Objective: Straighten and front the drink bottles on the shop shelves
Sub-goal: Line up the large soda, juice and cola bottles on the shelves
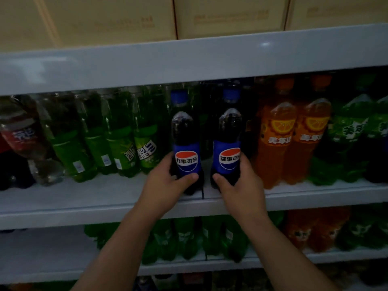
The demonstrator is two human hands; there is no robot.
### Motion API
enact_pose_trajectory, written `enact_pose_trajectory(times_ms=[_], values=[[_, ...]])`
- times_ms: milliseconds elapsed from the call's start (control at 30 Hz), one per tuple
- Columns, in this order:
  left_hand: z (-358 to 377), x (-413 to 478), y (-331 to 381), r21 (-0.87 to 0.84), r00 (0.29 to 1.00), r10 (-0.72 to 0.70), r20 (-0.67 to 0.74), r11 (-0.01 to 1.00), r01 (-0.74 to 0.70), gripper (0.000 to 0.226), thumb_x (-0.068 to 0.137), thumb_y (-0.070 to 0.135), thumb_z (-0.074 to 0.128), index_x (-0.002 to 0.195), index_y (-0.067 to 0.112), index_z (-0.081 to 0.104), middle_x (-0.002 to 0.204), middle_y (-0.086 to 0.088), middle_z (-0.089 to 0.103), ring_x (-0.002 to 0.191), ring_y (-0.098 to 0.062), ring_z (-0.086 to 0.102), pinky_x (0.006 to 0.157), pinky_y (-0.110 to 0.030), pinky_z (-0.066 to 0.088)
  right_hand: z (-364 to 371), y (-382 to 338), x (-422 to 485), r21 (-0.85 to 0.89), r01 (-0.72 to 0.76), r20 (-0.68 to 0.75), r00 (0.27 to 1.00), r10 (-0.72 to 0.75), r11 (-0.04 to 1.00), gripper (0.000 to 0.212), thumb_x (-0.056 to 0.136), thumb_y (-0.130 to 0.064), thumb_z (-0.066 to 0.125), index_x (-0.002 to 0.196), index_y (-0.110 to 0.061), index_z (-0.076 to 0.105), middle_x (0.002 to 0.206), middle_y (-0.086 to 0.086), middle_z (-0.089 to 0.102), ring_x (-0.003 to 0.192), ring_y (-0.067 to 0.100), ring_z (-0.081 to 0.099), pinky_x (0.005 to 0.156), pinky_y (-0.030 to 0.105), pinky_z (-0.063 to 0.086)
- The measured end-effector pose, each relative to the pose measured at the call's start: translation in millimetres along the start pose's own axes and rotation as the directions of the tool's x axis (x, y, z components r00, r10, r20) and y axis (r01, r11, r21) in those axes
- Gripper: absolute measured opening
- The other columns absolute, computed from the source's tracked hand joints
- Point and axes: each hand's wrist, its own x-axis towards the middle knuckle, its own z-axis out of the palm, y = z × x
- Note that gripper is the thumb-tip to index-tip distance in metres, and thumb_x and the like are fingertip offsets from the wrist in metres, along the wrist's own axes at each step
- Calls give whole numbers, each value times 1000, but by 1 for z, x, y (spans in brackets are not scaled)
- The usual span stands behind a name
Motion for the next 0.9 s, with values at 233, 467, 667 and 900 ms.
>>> enact_pose_trajectory(times_ms=[233, 467, 667, 900], values=[[30, 3, 10, -42, 994, 64, 87, 997, -60, 62, 75, 29, 80, 123, 46, 46, 106, 37, 54, 98, 25, 50, 73, 3, 40, -18, -2, -7, -116, 11, -90, 996, -21, 993, 73, 78, -29, 75, 139, -34, 36, 128, -11, 56, 115, 9, 53, 94, 32, 46], [40, 0, 18, -15, 996, 67, 64, 998, -66, 56, 78, 32, 76, 107, 65, 41, 100, 46, 54, 100, 24, 50, 73, 3, 39, -26, -1, -13, -491, 8, -150, 984, -93, 871, 89, 75, -60, 65, 146, -19, 30, 132, 3, 56, 108, 23, 61, 77, 37, 54], [42, 0, 19, 13, 995, 90, 47, 996, -91, 57, 80, 30, 74, 110, 64, 40, 104, 49, 52, 104, 22, 49, 76, 3, 38, -29, 10, -12, -651, 94, -205, 934, -293, 754, 85, 67, -55, 73, 132, -7, 47, 107, 10, 51, 81, 27, 61, 52, 30, 49], [54, -2, 19, 44, 994, 105, 28, 993, -106, 58, 81, 34, 73, 114, 64, 38, 109, 41, 52, 106, 20, 49, 79, 2, 38, -33, 29, -12, -558, 219, -238, 882, -407, 801, 69, 76, -46, 65, 129, -5, 50, 115, 12, 55, 94, 25, 60, 61, 28, 50]])
